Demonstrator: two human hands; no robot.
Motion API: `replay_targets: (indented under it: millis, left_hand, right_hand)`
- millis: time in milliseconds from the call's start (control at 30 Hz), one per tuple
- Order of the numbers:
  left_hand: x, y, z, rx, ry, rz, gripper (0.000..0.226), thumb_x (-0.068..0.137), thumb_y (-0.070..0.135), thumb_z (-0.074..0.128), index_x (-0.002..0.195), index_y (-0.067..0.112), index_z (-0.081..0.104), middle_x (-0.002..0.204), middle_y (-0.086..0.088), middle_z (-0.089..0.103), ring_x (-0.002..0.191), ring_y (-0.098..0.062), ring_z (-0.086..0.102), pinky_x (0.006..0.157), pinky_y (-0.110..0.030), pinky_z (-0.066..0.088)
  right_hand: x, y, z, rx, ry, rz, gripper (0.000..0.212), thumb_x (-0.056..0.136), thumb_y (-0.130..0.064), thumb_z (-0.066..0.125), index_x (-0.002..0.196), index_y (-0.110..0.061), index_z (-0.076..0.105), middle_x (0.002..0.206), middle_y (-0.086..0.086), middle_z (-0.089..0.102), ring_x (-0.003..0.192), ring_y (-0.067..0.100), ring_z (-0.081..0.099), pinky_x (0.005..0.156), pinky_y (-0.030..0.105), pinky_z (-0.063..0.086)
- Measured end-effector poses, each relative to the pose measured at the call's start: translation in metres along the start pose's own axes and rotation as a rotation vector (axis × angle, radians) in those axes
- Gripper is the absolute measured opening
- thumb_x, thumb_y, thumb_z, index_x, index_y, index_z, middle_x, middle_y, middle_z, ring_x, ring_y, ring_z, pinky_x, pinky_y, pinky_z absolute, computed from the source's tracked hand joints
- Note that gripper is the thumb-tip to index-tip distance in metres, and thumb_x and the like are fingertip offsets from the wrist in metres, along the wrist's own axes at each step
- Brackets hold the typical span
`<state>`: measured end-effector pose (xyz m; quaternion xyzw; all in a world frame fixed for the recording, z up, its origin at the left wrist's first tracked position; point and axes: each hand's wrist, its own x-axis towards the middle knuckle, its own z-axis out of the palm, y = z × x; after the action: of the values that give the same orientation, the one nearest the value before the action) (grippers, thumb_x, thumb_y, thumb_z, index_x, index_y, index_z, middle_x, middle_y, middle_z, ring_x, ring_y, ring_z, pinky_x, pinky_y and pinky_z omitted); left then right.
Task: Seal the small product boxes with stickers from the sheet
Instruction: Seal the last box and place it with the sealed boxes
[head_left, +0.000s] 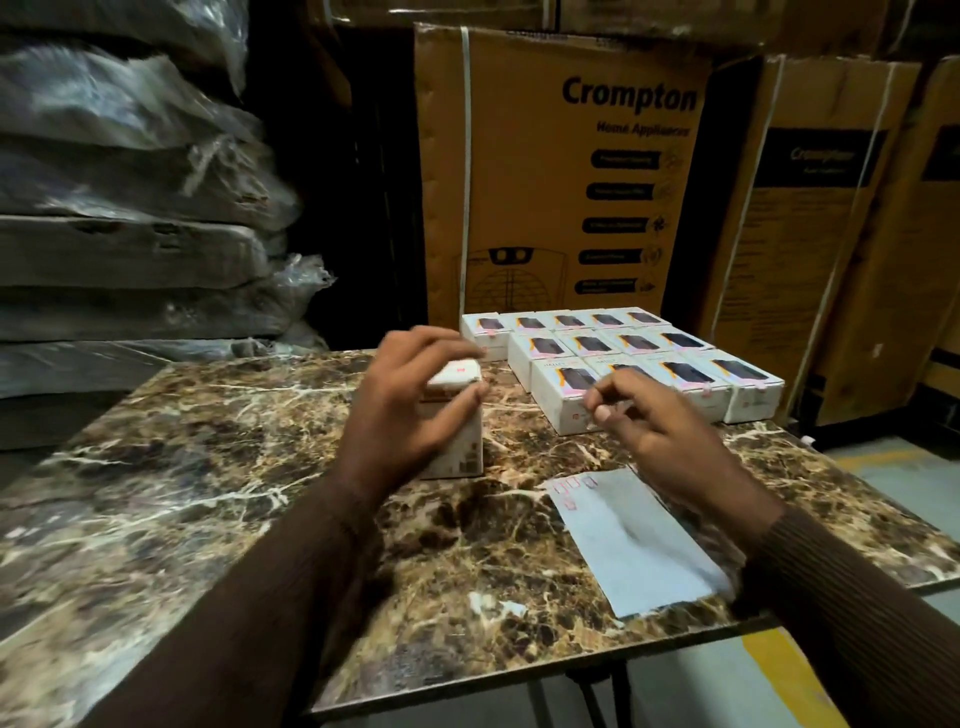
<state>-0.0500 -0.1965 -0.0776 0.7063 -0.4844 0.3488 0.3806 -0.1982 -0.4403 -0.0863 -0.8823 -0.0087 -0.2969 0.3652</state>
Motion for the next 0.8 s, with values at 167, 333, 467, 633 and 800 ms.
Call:
replay_targets:
  millis: [167,333,467,633,800]
  left_hand:
    - [0.012,-0.047,-0.019,-0.077,-0.204,-0.095,0.043,0.091,0.048,0.080,0.127,0.026,0.072,0.134,0.008,0.061,0.130,-0.014,0.055,0.106,-0.049,0.050]
    - [0.001,-0.059,-0.011,-0.159,-0.181,-0.142,0.037,0.092,0.047,0.080,0.121,0.025,0.075,0.125,0.009,0.065,0.121,-0.007,0.061,0.099,-0.044,0.055]
    - [-0.003,-0.058,-0.003,-0.151,-0.143,-0.160,0.027,0.092,0.045,0.076,0.112,0.027,0.075,0.115,0.011,0.067,0.111,-0.005,0.062,0.092,-0.044,0.055]
    - [-0.007,-0.055,0.001,-0.140,-0.114,-0.181,0.025,0.092,0.044,0.074,0.110,0.026,0.073,0.114,0.011,0.063,0.109,-0.007,0.060,0.090,-0.045,0.055]
    - [-0.008,-0.056,0.001,-0.129,-0.107,-0.171,0.020,0.094,0.037,0.075,0.110,0.026,0.073,0.114,0.011,0.063,0.109,-0.006,0.058,0.091,-0.041,0.055]
  right_hand:
    - [0.041,-0.047,0.034,0.035,-0.027,-0.143,0.010,0.101,-0.017,0.060,0.100,-0.021,0.069,0.102,-0.008,0.071,0.098,0.009,0.066,0.079,0.027,0.052]
    - [0.065,-0.066,0.065,0.057,-0.004,-0.197,0.012,0.100,-0.008,0.063,0.097,-0.019,0.069,0.096,-0.008,0.070,0.094,0.006,0.066,0.072,0.016,0.047]
    - [0.071,-0.062,0.078,0.043,-0.014,-0.180,0.012,0.101,-0.012,0.062,0.098,-0.022,0.068,0.096,-0.008,0.071,0.094,0.009,0.066,0.073,0.025,0.052]
    - [0.072,-0.052,0.087,0.059,0.009,-0.146,0.009,0.099,-0.012,0.065,0.101,-0.021,0.068,0.097,-0.005,0.072,0.094,0.012,0.068,0.080,0.035,0.057]
    - [0.073,-0.044,0.092,0.119,0.025,-0.094,0.002,0.096,-0.022,0.071,0.098,-0.023,0.070,0.095,-0.006,0.072,0.094,0.013,0.069,0.083,0.041,0.059]
